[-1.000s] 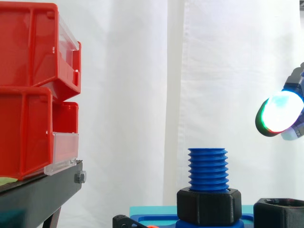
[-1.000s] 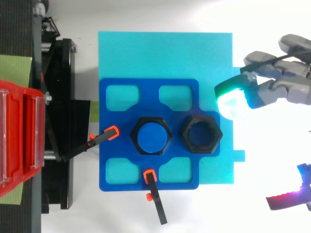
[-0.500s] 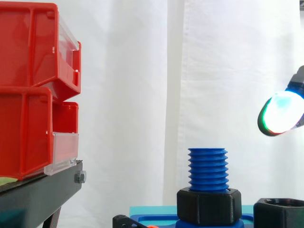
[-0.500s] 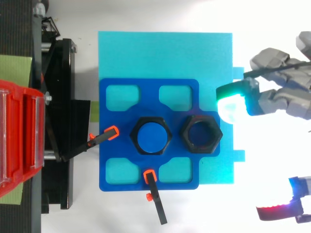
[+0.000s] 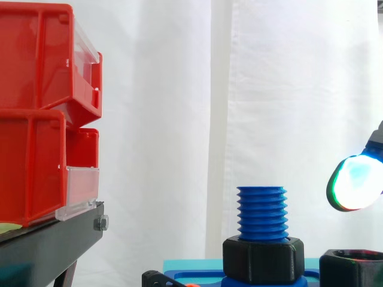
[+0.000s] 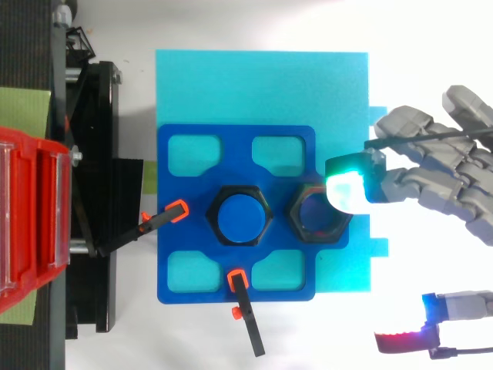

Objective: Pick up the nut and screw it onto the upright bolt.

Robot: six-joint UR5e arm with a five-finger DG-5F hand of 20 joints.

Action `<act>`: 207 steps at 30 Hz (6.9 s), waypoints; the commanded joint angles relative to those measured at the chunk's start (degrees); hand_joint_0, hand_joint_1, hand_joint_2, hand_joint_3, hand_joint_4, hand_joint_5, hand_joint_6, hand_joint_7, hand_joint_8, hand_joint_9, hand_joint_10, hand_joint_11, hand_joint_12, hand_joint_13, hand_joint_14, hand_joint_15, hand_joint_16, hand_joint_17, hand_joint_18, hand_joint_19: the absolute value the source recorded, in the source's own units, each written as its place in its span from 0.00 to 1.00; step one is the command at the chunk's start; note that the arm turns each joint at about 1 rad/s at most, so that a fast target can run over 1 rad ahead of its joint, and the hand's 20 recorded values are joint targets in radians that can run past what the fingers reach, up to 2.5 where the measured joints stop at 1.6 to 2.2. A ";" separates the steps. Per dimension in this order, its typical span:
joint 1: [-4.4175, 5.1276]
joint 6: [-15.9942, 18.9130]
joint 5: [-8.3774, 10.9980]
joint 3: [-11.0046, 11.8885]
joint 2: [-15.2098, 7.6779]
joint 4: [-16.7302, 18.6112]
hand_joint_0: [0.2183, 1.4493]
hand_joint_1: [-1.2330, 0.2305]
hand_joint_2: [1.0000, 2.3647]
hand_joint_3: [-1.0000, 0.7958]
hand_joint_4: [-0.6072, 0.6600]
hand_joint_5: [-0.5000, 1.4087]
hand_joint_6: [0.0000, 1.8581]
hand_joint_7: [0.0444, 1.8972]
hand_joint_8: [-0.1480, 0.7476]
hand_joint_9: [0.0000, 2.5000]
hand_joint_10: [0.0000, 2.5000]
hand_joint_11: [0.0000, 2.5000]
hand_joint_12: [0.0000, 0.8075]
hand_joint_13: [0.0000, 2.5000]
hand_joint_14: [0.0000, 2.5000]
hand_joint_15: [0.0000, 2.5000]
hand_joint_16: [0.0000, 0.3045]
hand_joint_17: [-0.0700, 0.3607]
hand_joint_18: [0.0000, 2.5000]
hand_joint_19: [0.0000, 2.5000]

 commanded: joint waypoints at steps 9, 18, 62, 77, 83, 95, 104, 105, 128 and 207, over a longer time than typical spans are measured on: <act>-0.69 -2.75 0.26 -0.02 -0.78 1.31 0.17 0.33 0.00 0.28 0.64 0.12 0.27 0.35 0.47 0.07 0.00 0.00 0.46 0.01 0.00 0.00 0.15 0.41 0.00 0.00; -1.22 -6.18 1.84 -0.02 -1.48 5.00 0.18 0.34 0.00 0.28 0.64 0.12 0.27 0.35 0.48 0.08 0.00 0.00 0.46 0.02 0.00 0.00 0.15 0.41 0.00 0.00; -2.01 -8.55 1.58 0.86 -6.84 10.62 0.20 0.33 0.00 0.28 0.66 0.13 0.27 0.36 0.48 0.11 0.00 0.00 0.44 0.06 0.00 0.00 0.14 0.39 0.00 0.00; -2.36 -8.46 1.58 0.86 -7.37 10.45 0.20 0.33 0.00 0.28 0.68 0.14 0.27 0.41 0.49 0.13 0.00 0.00 0.44 0.08 0.00 0.00 0.14 0.39 0.00 0.00; -2.63 -8.55 1.23 0.86 -7.37 10.45 0.19 0.32 0.00 0.28 0.69 0.14 0.27 0.44 0.50 0.13 0.00 0.00 0.45 0.09 0.00 0.00 0.14 0.39 0.00 0.00; -3.77 -8.46 0.08 0.86 -7.37 9.57 0.18 0.31 0.00 0.28 0.67 0.13 0.27 0.39 0.49 0.12 0.00 0.00 0.46 0.08 0.00 0.00 0.15 0.40 0.00 0.00; -4.12 -8.55 0.00 0.86 -7.37 9.66 0.17 0.31 0.00 0.28 0.66 0.13 0.27 0.39 0.49 0.12 0.00 0.00 0.47 0.08 0.00 0.00 0.16 0.41 0.00 0.00; -4.12 -8.55 -0.09 0.86 -7.37 9.66 0.17 0.31 0.00 0.28 0.66 0.13 0.27 0.39 0.49 0.12 0.00 0.00 0.47 0.08 0.00 0.00 0.16 0.41 0.00 0.00; -4.12 -8.55 -0.71 0.86 -7.37 9.57 0.17 0.29 0.00 0.28 0.66 0.13 0.27 0.41 0.48 0.10 0.00 0.00 0.47 0.07 0.00 0.00 0.16 0.42 0.00 0.00; -8.78 -2.75 -11.78 11.93 1.86 -9.68 0.27 0.40 0.00 0.28 0.69 0.19 0.27 0.72 0.51 0.22 0.00 0.00 0.41 0.16 0.00 0.00 0.12 0.35 0.07 0.00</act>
